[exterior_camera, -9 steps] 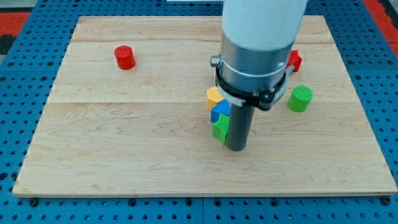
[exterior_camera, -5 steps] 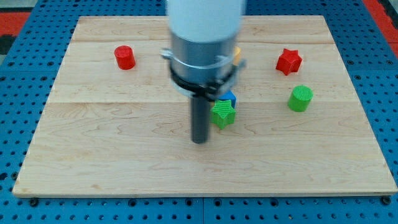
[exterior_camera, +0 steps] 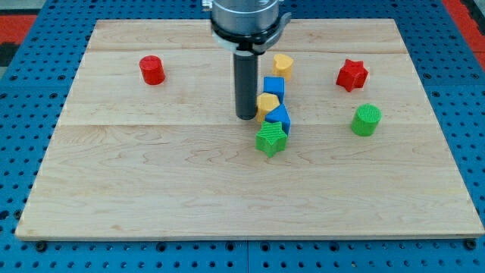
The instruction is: Move red circle to the bottom of green star
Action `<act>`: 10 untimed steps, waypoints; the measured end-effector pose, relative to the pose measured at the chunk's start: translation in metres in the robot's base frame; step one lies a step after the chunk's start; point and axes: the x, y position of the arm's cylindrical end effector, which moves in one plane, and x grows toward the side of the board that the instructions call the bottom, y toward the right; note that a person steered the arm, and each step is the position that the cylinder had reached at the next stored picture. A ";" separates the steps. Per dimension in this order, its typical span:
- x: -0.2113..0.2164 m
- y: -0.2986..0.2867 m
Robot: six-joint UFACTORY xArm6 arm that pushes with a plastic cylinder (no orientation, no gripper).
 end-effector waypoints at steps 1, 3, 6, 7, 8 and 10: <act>-0.012 0.000; -0.025 -0.011; -0.062 -0.312; -0.132 -0.312; -0.144 -0.267; -0.103 -0.169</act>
